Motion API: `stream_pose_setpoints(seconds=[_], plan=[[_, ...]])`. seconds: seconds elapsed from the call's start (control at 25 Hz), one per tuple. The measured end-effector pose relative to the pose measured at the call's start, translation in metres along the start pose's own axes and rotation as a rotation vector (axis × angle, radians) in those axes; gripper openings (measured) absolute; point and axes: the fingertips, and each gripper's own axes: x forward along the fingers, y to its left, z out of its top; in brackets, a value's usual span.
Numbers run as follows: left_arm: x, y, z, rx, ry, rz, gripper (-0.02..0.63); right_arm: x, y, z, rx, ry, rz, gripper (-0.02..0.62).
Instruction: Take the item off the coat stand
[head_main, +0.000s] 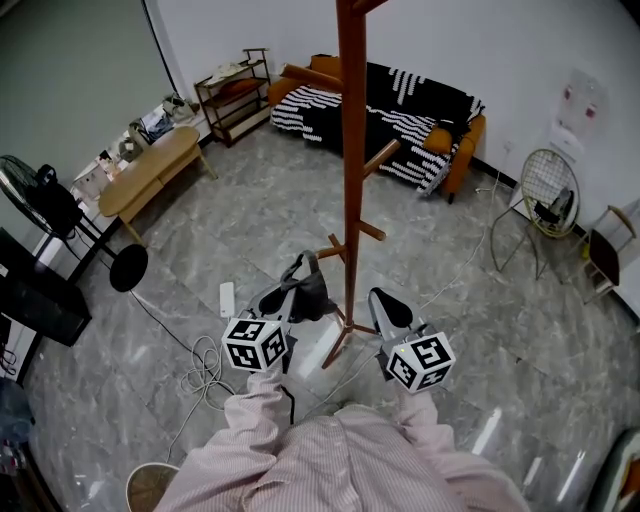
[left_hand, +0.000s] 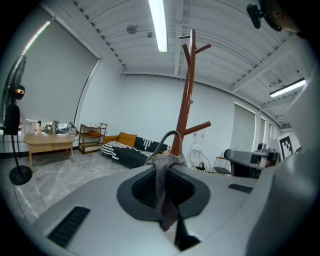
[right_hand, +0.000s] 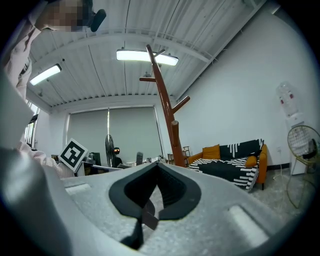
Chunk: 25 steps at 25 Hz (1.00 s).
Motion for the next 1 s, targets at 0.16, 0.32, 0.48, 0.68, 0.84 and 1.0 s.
stream_pose_setpoints(seconds=[0.16, 0.32, 0.48, 0.68, 0.84, 1.0], plan=[[-0.015, -0.003, 0.003, 0.004, -0.020, 0.006, 0.014, -0.002, -0.005, 0.003, -0.004, 0.000, -0.005, 0.005], [-0.030, -0.007, 0.002, 0.015, -0.030, 0.007, 0.014, -0.005, -0.009, 0.002, -0.005, 0.004, -0.013, 0.005], [-0.042, -0.010, -0.002, 0.005, -0.042, 0.019, 0.014, -0.008, -0.015, 0.001, -0.002, 0.008, -0.025, 0.005], [-0.056, -0.017, -0.006, 0.010, -0.055, 0.018, 0.014, -0.011, -0.021, 0.003, -0.001, 0.001, -0.035, 0.005], [-0.069, -0.019, -0.005, 0.007, -0.087, 0.028, 0.014, -0.014, -0.023, 0.001, 0.009, -0.008, -0.043, 0.005], [-0.074, -0.022, 0.001, 0.020, -0.108, 0.033, 0.014, -0.018, -0.027, 0.000, 0.023, -0.014, -0.048, 0.005]])
